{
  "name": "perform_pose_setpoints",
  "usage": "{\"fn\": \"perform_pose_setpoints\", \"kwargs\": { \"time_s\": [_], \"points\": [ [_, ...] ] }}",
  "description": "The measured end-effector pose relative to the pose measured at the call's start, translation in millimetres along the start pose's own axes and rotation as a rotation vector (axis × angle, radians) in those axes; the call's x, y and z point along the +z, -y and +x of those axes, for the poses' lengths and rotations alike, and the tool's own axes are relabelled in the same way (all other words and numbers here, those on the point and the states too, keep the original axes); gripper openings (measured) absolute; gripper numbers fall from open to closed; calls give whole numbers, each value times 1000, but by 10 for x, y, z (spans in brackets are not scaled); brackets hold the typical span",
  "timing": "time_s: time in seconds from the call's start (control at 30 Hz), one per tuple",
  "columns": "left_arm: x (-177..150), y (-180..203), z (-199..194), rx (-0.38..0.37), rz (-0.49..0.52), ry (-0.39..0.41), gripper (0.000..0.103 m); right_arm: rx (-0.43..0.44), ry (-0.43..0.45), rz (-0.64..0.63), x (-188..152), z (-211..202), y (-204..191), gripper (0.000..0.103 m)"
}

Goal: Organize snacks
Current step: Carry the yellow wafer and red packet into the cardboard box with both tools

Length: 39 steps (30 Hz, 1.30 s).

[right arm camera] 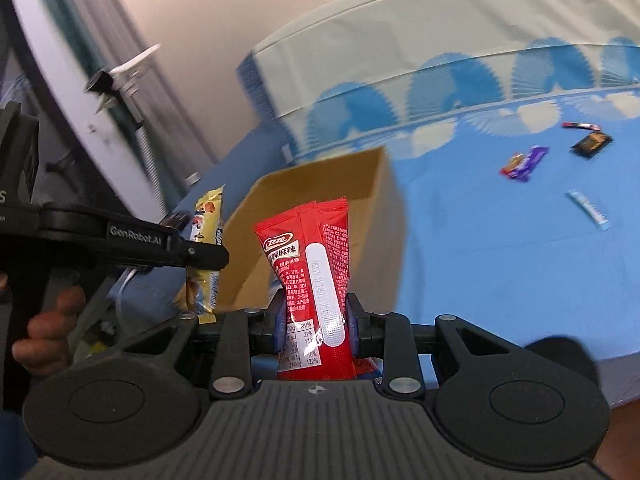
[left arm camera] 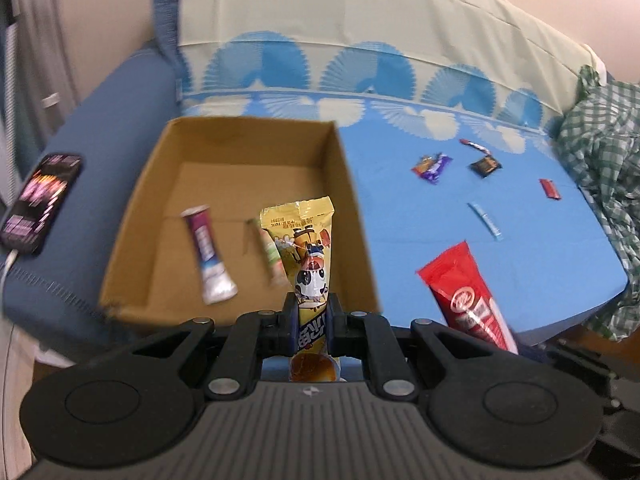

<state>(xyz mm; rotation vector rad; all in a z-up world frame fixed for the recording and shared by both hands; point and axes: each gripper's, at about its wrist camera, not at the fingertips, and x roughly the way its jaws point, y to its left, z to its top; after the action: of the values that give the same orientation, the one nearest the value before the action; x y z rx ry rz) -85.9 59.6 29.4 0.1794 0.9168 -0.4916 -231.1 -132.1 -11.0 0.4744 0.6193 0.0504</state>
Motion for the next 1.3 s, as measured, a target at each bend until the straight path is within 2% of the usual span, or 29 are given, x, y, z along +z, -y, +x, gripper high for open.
{"fn": "perform_pose_setpoints", "kwargs": {
  "time_s": [0.2,0.4,0.77,1.3],
  "points": [
    [-328,-245,-285,13,-48,44,14,2,12,-98,-90,-106,-376,30],
    [-406,-273,-415,-14,-58,76,14,-19,32,-144,-147,-202,-552,30],
    [-493,-329,-574,-10,-70,125,14,-11,29,-191,-180,-216,-673,30],
    [-479,-401,-476,-4,-87,102,14,-13,-17,-168,-159,-81,-616,31]
  ]
}}
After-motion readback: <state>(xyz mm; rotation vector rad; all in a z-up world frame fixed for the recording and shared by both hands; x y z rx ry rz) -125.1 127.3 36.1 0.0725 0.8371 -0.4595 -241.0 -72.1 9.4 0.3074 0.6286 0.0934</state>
